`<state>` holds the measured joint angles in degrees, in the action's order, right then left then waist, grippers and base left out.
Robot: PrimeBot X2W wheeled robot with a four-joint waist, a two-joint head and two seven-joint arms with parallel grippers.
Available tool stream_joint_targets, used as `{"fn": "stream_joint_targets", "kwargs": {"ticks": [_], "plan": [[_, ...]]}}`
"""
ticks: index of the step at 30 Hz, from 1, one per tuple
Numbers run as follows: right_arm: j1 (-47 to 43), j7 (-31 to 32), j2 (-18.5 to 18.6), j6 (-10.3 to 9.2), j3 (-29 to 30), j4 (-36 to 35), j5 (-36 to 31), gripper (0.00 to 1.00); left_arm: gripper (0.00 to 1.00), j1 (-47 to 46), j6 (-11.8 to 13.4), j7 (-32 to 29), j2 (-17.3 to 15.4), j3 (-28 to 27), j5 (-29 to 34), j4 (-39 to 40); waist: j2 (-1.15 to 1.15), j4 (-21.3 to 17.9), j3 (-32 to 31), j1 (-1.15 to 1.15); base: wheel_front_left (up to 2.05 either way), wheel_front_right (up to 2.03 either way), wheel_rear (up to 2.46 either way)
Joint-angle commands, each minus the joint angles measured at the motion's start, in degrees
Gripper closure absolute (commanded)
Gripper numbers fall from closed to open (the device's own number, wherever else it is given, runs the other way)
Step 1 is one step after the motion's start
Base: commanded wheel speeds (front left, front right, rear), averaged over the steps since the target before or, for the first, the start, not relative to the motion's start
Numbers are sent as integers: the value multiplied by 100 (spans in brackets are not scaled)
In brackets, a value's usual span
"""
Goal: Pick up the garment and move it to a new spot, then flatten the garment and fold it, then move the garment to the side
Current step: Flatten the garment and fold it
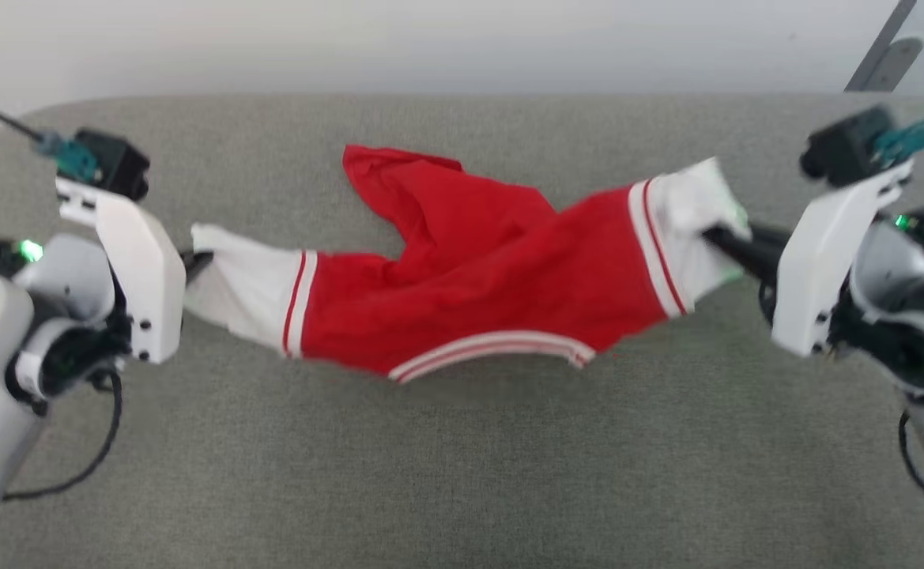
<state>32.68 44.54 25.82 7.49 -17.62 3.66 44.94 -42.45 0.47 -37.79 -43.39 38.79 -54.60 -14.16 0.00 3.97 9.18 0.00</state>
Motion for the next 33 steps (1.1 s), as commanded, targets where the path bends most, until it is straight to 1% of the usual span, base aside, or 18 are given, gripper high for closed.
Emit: {"fn": "stream_joint_targets", "kwargs": {"ticks": [1,4,8,11,16,20,25,30,31,33], "plan": [[113,32,-22,1,68,-91,52,100,100,-125,38,-72,-57,-35,-33,110,0,-52,-167,0,0,0,0],[380,24,-28,1,176,-310,95,100,100,-438,72,-235,-170,-111,42,386,0,-95,-379,0,0,0,0],[743,-130,-42,1,279,-484,88,100,100,-792,122,-377,-243,-173,150,574,0,-144,-653,0,0,0,0],[970,-270,-87,1,360,-447,84,100,100,-1053,164,-451,-215,-230,153,599,0,-176,-824,0,0,0,0],[1420,-532,-147,1,405,-312,135,100,100,-1495,110,-472,-206,-316,273,581,0,-217,-984,0,0,0,0],[1725,-637,-161,1,393,-142,115,100,100,-1809,48,-452,-150,-326,386,477,0,-232,-1046,0,0,0,0],[2009,-861,-305,1,464,261,43,100,100,-2086,-91,-275,-9,-290,487,236,0,-259,-1009,0,0,0,0],[2424,-1348,-478,1,416,919,-274,100,100,-2341,-274,128,212,-214,746,-214,0,-276,-767,0,0,0,0],[2424,-1348,-478,1,416,919,-274,100,100,-2341,-274,128,212,-214,746,-214,0,-276,-767,0,0,0,0],[2680,-1712,-570,1,383,1229,-486,100,100,-2450,-281,261,342,-205,781,-489,0,-280,-587,0,0,0,0]]}}
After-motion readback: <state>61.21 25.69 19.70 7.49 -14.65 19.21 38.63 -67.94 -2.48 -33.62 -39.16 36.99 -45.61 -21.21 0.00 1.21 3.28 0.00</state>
